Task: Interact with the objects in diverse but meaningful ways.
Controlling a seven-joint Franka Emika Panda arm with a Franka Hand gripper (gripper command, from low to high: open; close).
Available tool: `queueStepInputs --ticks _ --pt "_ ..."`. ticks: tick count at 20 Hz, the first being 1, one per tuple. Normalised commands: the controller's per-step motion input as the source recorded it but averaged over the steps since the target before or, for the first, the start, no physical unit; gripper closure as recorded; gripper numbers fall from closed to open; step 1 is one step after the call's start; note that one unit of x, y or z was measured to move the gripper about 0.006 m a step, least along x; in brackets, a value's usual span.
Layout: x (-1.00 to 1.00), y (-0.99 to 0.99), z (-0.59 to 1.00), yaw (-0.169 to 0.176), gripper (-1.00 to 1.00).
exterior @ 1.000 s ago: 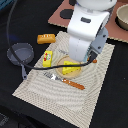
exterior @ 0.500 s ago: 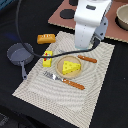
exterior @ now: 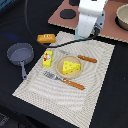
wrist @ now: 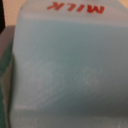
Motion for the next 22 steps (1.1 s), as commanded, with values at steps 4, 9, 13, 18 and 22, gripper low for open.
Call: queueStepInputs --ticks 4,9,13,18,22 --pt "-0.64 0.28 -0.46 0.083 1.00" --pt "-0.54 0.09 -0.58 0.073 1.00" --pt "-0.49 0.09 -0.56 0.068 1.00" --pt "-0.46 0.10 -0.51 0.064 1.00" --pt "-0.43 0.12 -0.43 0.061 1.00"
